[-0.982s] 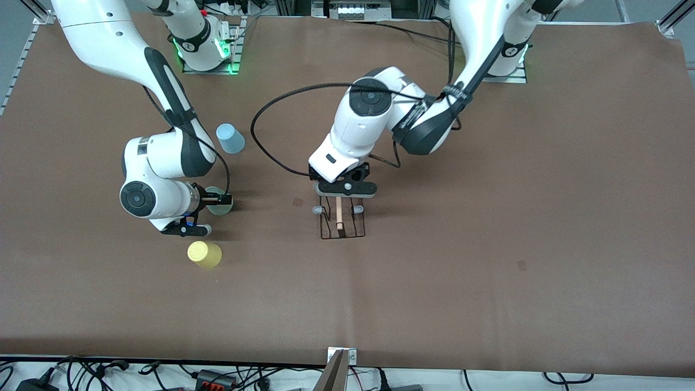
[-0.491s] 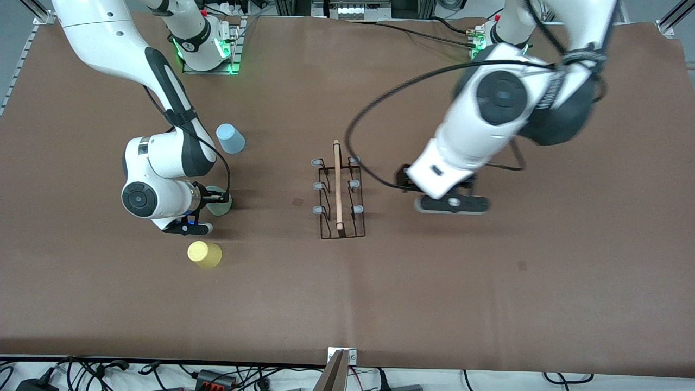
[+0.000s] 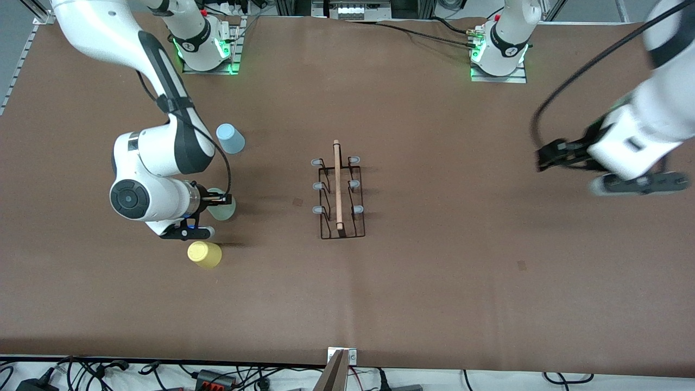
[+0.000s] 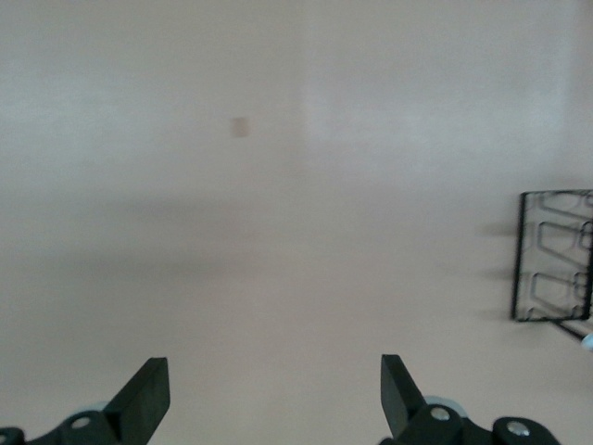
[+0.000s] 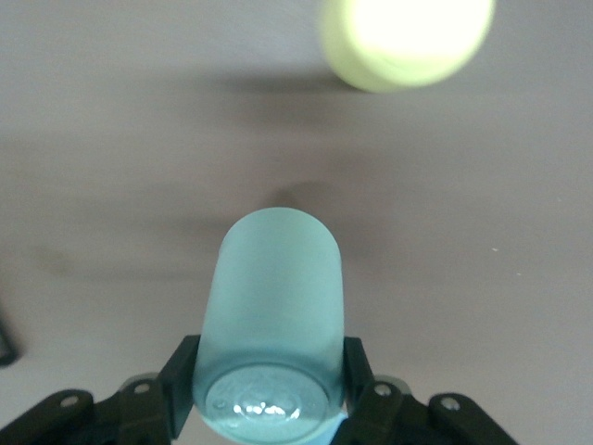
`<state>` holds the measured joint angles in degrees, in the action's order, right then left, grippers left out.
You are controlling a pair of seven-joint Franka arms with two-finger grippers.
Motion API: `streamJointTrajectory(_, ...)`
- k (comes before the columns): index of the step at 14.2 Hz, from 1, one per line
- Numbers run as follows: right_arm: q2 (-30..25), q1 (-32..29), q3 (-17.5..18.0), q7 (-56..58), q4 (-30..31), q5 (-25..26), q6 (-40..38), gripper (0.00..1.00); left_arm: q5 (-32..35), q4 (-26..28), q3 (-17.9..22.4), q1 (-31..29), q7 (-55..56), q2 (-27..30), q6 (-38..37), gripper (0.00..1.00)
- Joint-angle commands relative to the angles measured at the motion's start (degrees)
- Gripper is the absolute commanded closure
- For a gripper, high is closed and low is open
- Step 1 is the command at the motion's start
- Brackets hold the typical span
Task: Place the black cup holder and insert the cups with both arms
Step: 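Release the holder with the left gripper while the right gripper lifts the cup, then move the teal cup onto a holder peg with the right gripper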
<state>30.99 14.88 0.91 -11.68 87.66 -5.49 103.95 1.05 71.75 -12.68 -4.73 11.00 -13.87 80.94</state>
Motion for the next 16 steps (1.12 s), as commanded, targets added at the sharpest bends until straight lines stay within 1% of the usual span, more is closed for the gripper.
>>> streamJointTrajectory(1, 0.13, 4.44, 0.32, -3.07, -6.00, -0.57, -4.97, 0.77, 0.08, 1.90, -0.77, -2.65, -3.26, 1.74, -1.93, 0.00)
streamJointTrajectory(3, -0.14, 8.13, 0.49, -6.67, -6.79, -0.66, -5.33, 0.77, 0.26, 1.91, -0.51, -3.53, -6.15, 1.83, -2.37, 0.00)
streamJointTrajectory(6, -0.84, 13.75, 0.58, -13.69, -8.11, -0.75, -6.21, 0.77, 0.26, 2.08, -0.59, -5.63, -7.13, 1.74, -3.69, 0.00)
streamJointTrajectory(7, -0.84, 14.82, 1.02, -15.90, -8.55, -0.83, -6.21, 0.77, 0.18, 4.08, -0.51, -5.81, -7.57, 2.09, -2.99, 0.00)
streamJointTrajectory(8, -0.84, 15.18, 1.98, -17.83, -8.81, -2.23, -6.21, 0.77, 0.26, 7.06, -0.51, -5.64, -7.75, 4.10, -1.42, 0.00)
streamJointTrajectory(9, -0.84, 15.18, 2.60, -19.33, -8.99, -5.20, -6.04, 0.77, 0.18, 11.53, -0.42, -5.46, -7.75, 7.16, 0.51, 0.00)
streamJointTrajectory(10, -0.84, 15.35, 2.69, -19.95, -9.60, -6.97, -5.86, 0.77, 0.09, 15.14, 0.10, -5.29, -7.83, 9.28, 1.23, 0.00)
streamJointTrajectory(11, -0.84, 15.97, 2.69, -20.13, -9.70, -7.33, -5.86, 0.77, -0.09, 17.96, 2.37, -3.89, -7.84, 11.74, 1.76, 0.00)
streamJointTrajectory(12, -0.75, 16.58, 2.69, -20.22, -9.70, -7.42, -5.86, 0.77, 0.00, 20.60, 6.66, 0.65, -7.84, 13.59, 2.89, 0.00)
streamJointTrajectory(13, -0.32, 17.02, 2.69, -20.14, -9.70, -7.51, -5.95, 0.77, 0.00, 21.76, 11.14, 4.35, -7.84, 14.30, 3.51, 0.00)
streamJointTrajectory(14, -0.05, 17.81, 2.69, -20.22, -9.61, -7.60, -5.95, 0.77, -0.17, 21.59, 12.40, 5.25, -7.92, 14.14, 3.52, 0.00)
streamJointTrajectory(16, 0.13, 18.52, 2.69, -19.88, -9.61, -7.60, -6.04, 0.77, -0.35, 20.63, 12.41, 5.35, -8.19, 13.26, 4.39, 0.00)
